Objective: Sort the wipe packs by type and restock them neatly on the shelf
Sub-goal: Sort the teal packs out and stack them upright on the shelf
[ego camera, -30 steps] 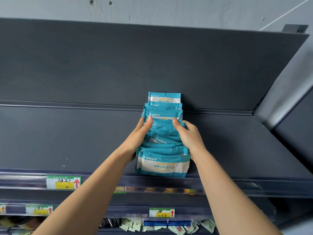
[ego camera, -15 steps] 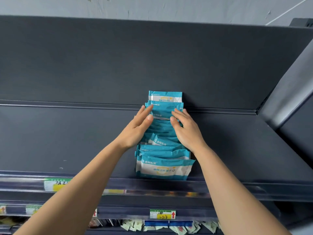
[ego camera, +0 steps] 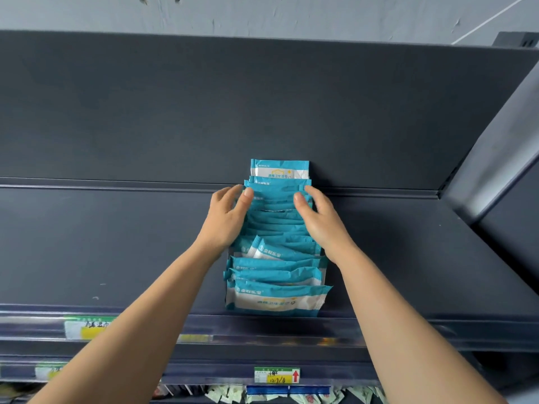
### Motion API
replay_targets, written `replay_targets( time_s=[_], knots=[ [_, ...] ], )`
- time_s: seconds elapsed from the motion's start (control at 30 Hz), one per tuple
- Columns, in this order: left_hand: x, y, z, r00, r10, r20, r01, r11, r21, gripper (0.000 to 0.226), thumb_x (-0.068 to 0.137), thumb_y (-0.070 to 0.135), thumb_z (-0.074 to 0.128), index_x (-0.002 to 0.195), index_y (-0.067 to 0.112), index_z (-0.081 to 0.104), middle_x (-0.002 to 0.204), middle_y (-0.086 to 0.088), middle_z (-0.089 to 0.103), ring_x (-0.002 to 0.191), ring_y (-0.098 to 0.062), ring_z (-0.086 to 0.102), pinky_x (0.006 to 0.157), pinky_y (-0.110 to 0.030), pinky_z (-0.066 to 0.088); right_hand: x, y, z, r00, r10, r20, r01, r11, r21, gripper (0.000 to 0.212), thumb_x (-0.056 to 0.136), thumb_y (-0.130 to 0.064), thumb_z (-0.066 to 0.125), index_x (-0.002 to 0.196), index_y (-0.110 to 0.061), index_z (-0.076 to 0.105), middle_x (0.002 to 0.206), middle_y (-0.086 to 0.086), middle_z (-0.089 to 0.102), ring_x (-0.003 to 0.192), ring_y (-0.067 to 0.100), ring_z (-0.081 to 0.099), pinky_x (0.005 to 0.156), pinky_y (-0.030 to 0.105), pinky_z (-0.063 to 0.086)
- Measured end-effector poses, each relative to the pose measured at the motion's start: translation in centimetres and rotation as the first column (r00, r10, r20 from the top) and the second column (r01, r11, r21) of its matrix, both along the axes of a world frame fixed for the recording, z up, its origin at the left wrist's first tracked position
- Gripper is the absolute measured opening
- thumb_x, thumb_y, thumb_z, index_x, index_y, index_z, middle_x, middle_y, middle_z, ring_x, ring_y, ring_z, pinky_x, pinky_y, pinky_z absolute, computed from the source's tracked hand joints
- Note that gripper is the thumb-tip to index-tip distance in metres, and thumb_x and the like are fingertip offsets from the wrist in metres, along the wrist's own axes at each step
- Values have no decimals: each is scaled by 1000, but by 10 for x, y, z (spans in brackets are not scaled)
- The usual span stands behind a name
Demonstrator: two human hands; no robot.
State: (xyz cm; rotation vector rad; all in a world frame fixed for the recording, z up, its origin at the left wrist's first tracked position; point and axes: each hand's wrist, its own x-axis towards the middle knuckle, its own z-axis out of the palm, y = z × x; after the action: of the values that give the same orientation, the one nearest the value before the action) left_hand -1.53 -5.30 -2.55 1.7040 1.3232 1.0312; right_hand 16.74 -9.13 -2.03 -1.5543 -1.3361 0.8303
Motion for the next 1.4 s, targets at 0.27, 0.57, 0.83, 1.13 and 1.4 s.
replay_targets(
  time_s=[0.27, 0.57, 0.83, 1.13, 1.4],
  knots=[
    [6, 44, 1, 924, -8, 383, 188, 881, -434, 81, 88, 57, 54, 152, 25, 17, 150, 3, 35, 121, -18, 55, 96, -41, 50, 13, 29, -2, 973, -20, -230, -32, 975, -221, 77, 93, -52, 52, 153, -25, 12, 155, -6, 29, 140, 17, 32, 115, 41, 27],
    [18, 53, 9, 874, 85, 478, 128, 909, -396, 13, 100, 12, 47, 110, 9, 55, 104, -10, 66, 75, -17, 69, 58, -29, 58, 16, 56, 0, 999, 3, -51, -2, 1000, 3, 33, 90, -11, 63, 120, -23, 59, 111, -8, 63, 91, -2, 62, 70, 11, 49],
    [26, 72, 16, 908, -7, 418, 152, 937, -316, 53, 100, 28, 49, 147, 18, 27, 126, 5, 49, 100, -12, 59, 73, -25, 53, 20, 71, -3, 991, -125, -48, 121, 989, -81, 36, 98, -42, 48, 128, -22, 52, 108, -7, 57, 82, 1, 53, 64, 18, 41],
    [28, 84, 15, 992, 32, 124, 27, 892, -451, 78, 84, 67, 47, 136, 9, 41, 131, -8, 51, 114, -27, 58, 94, -44, 51, 23, 90, -6, 962, -260, -78, 238, 946, -218, 36, 97, -43, 44, 115, -14, 53, 115, 0, 54, 88, 17, 56, 61, 29, 43],
    [26, 87, 11, 887, 62, 457, 138, 910, -392, 32, 95, -4, 45, 123, 6, 54, 103, -8, 68, 78, -21, 69, 66, -33, 60, 19, 93, 0, 896, -186, -403, 128, 978, -167, 18, 100, -10, 44, 107, -19, 59, 101, 6, 69, 83, 21, 69, 72, 43, 59]
  ],
)
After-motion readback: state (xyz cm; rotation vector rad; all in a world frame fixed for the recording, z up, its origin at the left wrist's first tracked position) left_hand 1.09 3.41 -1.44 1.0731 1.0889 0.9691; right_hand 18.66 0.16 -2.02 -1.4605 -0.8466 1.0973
